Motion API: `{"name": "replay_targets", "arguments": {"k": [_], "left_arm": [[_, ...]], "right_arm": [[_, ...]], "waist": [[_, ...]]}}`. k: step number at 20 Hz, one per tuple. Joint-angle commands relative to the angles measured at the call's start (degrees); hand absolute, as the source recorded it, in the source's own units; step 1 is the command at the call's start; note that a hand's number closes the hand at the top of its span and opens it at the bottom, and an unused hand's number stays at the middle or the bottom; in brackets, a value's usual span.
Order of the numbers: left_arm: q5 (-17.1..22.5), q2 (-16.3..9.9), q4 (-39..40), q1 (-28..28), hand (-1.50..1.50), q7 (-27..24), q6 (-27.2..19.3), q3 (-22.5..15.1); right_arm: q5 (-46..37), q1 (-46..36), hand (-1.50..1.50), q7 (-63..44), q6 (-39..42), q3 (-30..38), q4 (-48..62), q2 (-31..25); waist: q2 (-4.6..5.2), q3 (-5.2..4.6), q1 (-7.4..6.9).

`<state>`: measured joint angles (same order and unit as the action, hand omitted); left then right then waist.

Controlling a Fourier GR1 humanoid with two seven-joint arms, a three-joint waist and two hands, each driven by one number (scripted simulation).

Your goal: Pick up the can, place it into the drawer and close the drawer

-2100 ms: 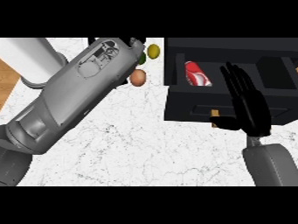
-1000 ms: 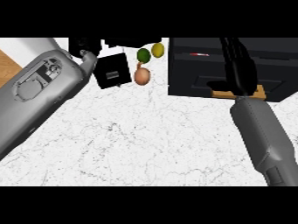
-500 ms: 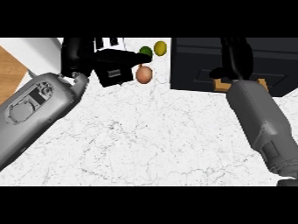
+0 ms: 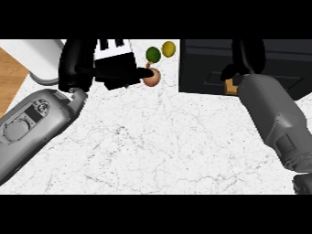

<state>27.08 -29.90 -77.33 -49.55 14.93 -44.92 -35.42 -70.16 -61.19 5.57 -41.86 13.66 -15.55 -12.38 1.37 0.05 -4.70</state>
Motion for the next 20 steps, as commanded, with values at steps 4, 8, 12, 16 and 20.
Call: {"name": "replay_targets", "arguments": {"k": [4, 8, 12, 16, 20], "left_arm": [[-0.5, -0.5, -2.6, 3.1, -1.50, -1.3, 0.5, 1.2], [-0.8, -0.6, -1.7, 3.4, -1.50, -0.9, 0.7, 1.3], [-0.9, -1.8, -3.0, 4.7, -1.50, -0.9, 1.5, 1.7], [-1.3, -0.8, -2.1, 5.3, -1.50, -1.4, 1.5, 2.0], [-1.0, -2.7, -3.0, 8.9, -1.50, -3.4, 2.1, 3.8]], "right_arm": [[5.6, -3.9, -1.50, 5.6, -0.4, 4.6, 0.8, 2.0], [12.6, -7.3, -1.50, 11.7, 5.6, 10.1, -0.9, 1.9], [17.3, -6.8, -1.50, 15.1, 4.8, 13.9, -1.9, 5.1], [22.6, -8.2, -1.50, 18.8, 8.8, 18.2, -2.3, 5.9], [30.6, -7.4, -1.50, 22.2, 13.9, 24.4, -3.5, 7.1]], "waist": [[0.47, 0.16, -0.84], [0.30, 0.24, -0.29], [0.02, 0.21, -0.28], [-0.08, 0.17, 1.03], [-0.70, 0.11, 2.01]]}}
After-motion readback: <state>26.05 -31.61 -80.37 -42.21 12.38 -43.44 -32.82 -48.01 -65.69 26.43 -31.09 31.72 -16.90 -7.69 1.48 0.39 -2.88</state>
